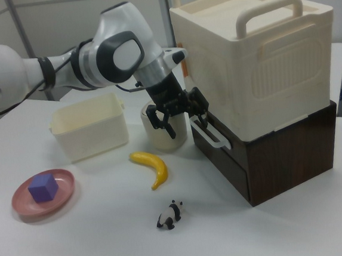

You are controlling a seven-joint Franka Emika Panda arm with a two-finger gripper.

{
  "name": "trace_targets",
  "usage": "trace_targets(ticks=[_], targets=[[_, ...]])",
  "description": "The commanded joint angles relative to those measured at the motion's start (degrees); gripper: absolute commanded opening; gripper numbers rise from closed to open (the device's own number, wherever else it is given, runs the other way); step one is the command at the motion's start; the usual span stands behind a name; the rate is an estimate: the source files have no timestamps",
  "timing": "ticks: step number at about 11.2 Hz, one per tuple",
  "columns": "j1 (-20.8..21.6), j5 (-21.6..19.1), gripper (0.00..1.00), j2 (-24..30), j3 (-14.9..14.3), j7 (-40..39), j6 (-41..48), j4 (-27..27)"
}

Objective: Slide the drawer open
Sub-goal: 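Move the open gripper down to the white handle of the brown drawer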

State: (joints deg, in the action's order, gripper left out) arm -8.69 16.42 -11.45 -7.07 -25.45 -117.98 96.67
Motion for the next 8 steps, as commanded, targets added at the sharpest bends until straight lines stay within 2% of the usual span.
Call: trace_targets(ticks=[1,3,8], targets=[[1.0,2.1,1.0,-3.3,0.2,5.2,-5.0,0.6],[1.2,3.8,1.0,-5.9,0.5,6.8,-5.3,-0.6],[1.2,3.9,1.0,-8.5,1.4,9.2,-5.4,-3.0]])
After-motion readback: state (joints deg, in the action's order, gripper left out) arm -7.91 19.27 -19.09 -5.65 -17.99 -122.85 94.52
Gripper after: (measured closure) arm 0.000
